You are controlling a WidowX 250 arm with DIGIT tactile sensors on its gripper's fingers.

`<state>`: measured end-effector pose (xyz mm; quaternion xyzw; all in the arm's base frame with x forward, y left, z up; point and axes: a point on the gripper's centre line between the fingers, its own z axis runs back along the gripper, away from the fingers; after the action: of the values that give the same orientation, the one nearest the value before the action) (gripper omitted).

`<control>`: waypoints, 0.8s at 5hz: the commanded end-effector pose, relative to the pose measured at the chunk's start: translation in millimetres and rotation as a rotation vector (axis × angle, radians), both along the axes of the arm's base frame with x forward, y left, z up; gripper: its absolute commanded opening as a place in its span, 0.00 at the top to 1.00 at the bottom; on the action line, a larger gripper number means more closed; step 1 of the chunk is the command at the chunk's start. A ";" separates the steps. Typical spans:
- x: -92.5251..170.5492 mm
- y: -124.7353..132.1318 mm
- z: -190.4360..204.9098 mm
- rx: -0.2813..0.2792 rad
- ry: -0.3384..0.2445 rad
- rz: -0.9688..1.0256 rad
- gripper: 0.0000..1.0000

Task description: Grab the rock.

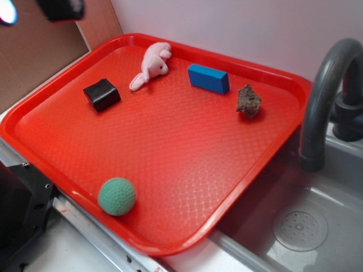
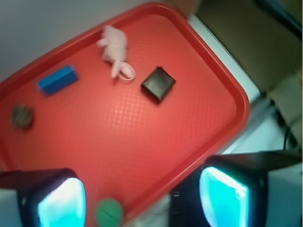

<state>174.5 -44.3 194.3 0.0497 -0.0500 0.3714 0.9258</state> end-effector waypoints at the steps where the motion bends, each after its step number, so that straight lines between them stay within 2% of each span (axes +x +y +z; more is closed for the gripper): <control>1: 71.3 -24.6 -12.3 0.004 -0.172 0.104 0.00; 2: 96.4 -42.2 -30.5 -0.028 -0.183 -0.105 0.00; 3: 117.0 -58.7 -52.1 -0.008 -0.176 -0.191 0.00; 4: 139.8 -66.6 -75.0 -0.012 -0.136 -0.222 0.00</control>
<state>305.4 -111.1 97.4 0.0335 -0.0888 0.2670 0.9590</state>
